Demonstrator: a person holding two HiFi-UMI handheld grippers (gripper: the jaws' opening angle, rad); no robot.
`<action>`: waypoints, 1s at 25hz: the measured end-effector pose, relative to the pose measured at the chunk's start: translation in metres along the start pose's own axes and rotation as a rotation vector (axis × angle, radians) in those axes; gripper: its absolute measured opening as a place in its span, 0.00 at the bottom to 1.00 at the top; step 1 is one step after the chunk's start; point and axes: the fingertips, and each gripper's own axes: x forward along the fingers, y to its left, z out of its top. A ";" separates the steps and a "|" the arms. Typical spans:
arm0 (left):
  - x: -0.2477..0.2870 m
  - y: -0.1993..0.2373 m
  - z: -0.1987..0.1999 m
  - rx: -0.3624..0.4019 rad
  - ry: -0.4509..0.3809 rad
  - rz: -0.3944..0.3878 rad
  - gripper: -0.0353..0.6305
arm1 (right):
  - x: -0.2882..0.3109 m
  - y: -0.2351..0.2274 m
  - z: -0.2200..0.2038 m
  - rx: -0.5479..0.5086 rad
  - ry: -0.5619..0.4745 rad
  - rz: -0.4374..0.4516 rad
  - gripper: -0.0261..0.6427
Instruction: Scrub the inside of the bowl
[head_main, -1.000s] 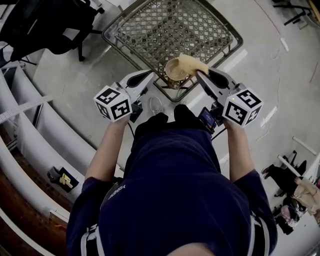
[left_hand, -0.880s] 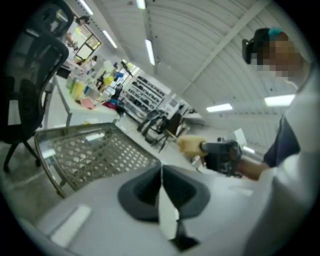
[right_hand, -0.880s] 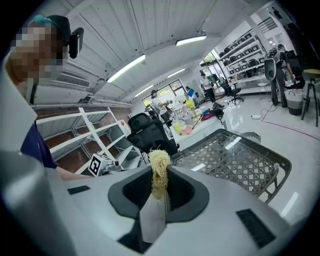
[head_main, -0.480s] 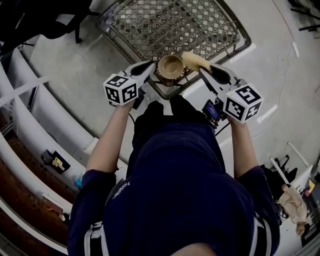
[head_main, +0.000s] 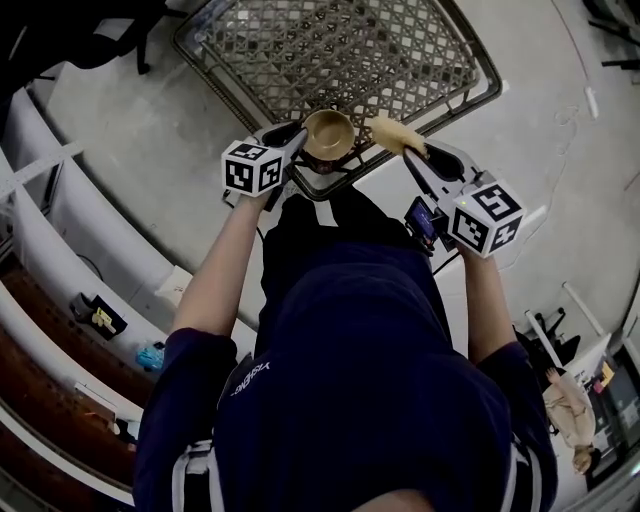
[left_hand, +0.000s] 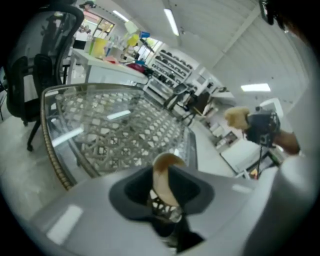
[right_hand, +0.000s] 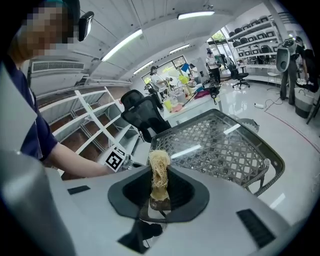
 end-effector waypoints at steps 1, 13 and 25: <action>0.005 0.000 -0.004 0.000 0.015 0.005 0.17 | -0.002 -0.002 -0.002 0.001 0.006 -0.002 0.13; 0.037 0.016 -0.017 0.011 0.103 0.063 0.15 | -0.009 -0.017 -0.009 0.042 0.031 -0.003 0.14; 0.026 0.018 -0.002 0.014 0.090 0.057 0.08 | -0.004 -0.011 0.003 0.103 -0.008 0.026 0.14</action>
